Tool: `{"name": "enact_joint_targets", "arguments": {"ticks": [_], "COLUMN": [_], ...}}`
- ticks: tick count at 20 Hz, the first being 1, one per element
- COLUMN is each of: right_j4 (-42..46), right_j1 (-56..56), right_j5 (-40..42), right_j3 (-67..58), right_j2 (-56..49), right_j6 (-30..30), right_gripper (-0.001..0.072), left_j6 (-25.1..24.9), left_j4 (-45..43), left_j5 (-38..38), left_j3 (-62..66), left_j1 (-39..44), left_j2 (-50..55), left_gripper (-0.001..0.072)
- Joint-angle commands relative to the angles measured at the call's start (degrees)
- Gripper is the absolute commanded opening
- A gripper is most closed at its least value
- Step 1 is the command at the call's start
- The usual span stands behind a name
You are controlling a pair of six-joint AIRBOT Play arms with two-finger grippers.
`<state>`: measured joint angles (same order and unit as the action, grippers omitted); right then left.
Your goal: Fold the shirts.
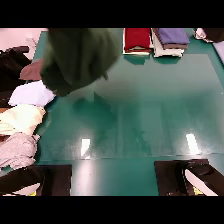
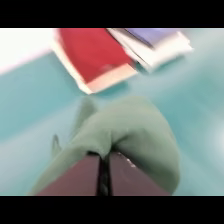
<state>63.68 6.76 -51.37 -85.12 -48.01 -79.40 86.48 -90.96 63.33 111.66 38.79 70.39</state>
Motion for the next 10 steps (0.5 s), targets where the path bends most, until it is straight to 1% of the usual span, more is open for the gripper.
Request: {"name": "enact_joint_targets", "arguments": {"ticks": [1,2,3,4,6,8,10], "right_j4": [0.8,0.8,0.8,0.8,0.8,0.7,0.7], "right_j1": [-1.7,-2.4,-3.3,-4.2,-5.2,-5.3,-4.7], "right_j5": [-4.9,-7.0,-9.2,-11.8,-16.0,-18.2,-18.6], "right_j3": [-6.7,-9.1,-11.4,-13.7,-17.2,-19.0,-19.0], "right_j2": [-2.9,-4.3,-5.6,-7.1,-9.3,-10.9,-11.6], "right_j6": [0.0,0.0,0.0,0.0,0.0,0.0,0.0], "right_gripper": [0.0016,0.0015,0.0015,0.0015,0.0015,0.0016,0.0015], "left_j6": [-2.6,-3.8,-4.1,-4.5,-4.4,-2.6,-0.5], "left_j4": [6.6,12.0,15.8,17.2,12.5,8.5,7.7], "left_j5": [-0.7,-1.9,-3.2,-3.8,-3.6,-3.2,-2.1], "left_j3": [-6.5,-8.4,-9.7,-10.4,-10.3,-10.3,-11.0], "left_j1": [9.9,11.2,11.6,11.6,9.0,2.3,-7.0], "left_j2": [3.8,5.2,6.2,7.0,7.1,7.0,7.5], "left_gripper": [0.0126,0.0491,0.0610,0.0611,0.0611,0.0611,0.0611]}}
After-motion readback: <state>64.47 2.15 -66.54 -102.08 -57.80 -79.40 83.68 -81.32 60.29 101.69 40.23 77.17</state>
